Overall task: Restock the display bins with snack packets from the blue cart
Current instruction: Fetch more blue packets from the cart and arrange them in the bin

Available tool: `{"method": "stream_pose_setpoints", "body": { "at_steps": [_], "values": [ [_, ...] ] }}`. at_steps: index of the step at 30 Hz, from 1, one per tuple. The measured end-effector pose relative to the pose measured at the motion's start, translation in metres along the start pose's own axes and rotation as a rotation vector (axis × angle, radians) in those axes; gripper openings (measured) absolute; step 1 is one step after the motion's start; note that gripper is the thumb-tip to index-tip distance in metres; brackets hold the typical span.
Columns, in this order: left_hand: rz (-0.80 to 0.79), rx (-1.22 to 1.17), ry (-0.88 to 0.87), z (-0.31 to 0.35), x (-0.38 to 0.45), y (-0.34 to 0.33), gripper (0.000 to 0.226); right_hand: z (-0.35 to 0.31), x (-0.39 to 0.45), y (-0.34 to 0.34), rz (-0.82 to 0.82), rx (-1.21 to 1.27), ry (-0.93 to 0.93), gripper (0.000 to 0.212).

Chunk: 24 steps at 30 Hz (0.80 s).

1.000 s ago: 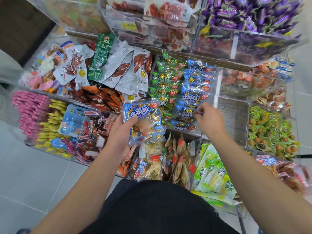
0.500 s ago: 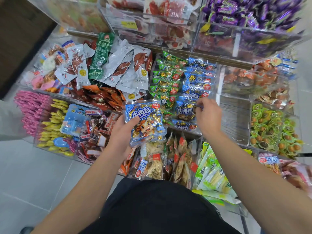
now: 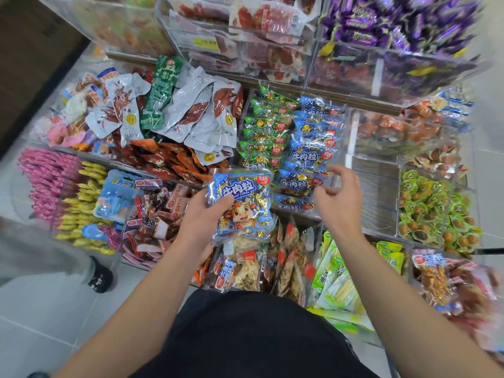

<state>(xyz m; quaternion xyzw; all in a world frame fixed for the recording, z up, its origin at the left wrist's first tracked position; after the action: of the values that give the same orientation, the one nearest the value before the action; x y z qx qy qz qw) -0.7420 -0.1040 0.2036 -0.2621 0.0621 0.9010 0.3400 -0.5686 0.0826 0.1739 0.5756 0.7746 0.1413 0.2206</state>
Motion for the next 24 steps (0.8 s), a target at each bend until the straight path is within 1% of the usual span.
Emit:
{"method": "stream_pose_setpoints", "body": {
  "at_steps": [2, 3, 4, 6, 7, 8, 9, 10, 11, 13, 14, 15, 17, 18, 20, 21, 24],
  "values": [
    [-0.011, 0.057, -0.036, 0.001, 0.0, -0.004, 0.011, -0.008, -0.01, 0.0, -0.001, 0.065, 0.002, 0.033],
    [-0.013, 0.104, -0.064, 0.001, 0.0, -0.005, 0.01, -0.014, -0.014, -0.001, -0.036, 0.082, 0.015, 0.028],
    [-0.02, 0.163, -0.099, 0.0, 0.0, -0.006, 0.012, -0.02, -0.017, -0.002, -0.112, 0.089, 0.027, 0.028],
    [-0.059, 0.273, -0.151, 0.0, 0.001, -0.009, 0.021, -0.032, -0.021, -0.005, -0.353, 0.055, 0.058, 0.046],
    [-0.092, 0.318, -0.169, 0.0, 0.001, -0.011, 0.027, -0.036, -0.022, -0.006, -0.467, -0.013, 0.08, 0.054],
    [-0.128, 0.352, -0.185, 0.0, 0.0, -0.013, 0.033, -0.04, -0.022, -0.007, -0.551, -0.095, 0.109, 0.054],
    [-0.153, 0.376, -0.197, 0.001, 0.0, -0.015, 0.04, -0.042, -0.021, -0.007, -0.595, -0.168, 0.14, 0.043],
    [-0.16, 0.395, -0.21, 0.002, -0.001, -0.017, 0.05, -0.044, -0.021, -0.006, -0.599, -0.206, 0.163, 0.028],
    [-0.147, 0.401, -0.217, 0.003, -0.002, -0.018, 0.062, -0.043, -0.02, -0.004, -0.58, -0.214, 0.176, 0.021],
    [-0.099, 0.354, -0.217, 0.003, -0.002, -0.016, 0.077, -0.04, -0.016, 0.005, -0.515, -0.19, 0.155, 0.023],
    [-0.07, 0.329, -0.211, 0.003, -0.001, -0.015, 0.079, -0.039, -0.014, 0.012, -0.478, -0.156, 0.126, 0.024],
    [-0.043, 0.313, -0.202, 0.002, 0.001, -0.012, 0.075, -0.038, -0.011, 0.021, -0.435, -0.11, 0.099, 0.025],
    [-0.006, 0.274, -0.189, -0.002, 0.006, -0.005, 0.052, -0.038, -0.002, 0.04, -0.325, -0.068, 0.087, 0.022],
    [0.009, 0.253, -0.174, -0.003, 0.007, -0.002, 0.05, -0.039, 0.003, 0.049, -0.274, -0.103, 0.109, 0.02],
    [0.018, 0.206, -0.127, -0.006, 0.009, 0.001, 0.07, -0.042, 0.01, 0.059, -0.206, -0.248, 0.196, 0.017],
    [0.021, 0.192, -0.121, -0.008, 0.011, 0.002, 0.073, -0.045, 0.013, 0.058, -0.188, -0.328, 0.243, 0.016],
    [0.05, 0.165, -0.131, -0.011, 0.016, 0.003, 0.066, -0.048, 0.017, 0.041, -0.179, -0.559, 0.354, 0.019]
  ]
}}
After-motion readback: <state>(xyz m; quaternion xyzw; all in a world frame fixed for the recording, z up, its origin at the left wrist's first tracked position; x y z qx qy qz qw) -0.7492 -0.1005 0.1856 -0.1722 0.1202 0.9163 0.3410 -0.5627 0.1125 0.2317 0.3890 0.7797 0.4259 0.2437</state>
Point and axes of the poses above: each hand's wrist, its own x-axis towards the middle knuckle, its own y-axis out of the back of the hand, z = x × y, the point moved 1 cm from there along x, towards the middle knuckle, and after that the axes turned 4 degrees about -y, right-handed, at the moved point
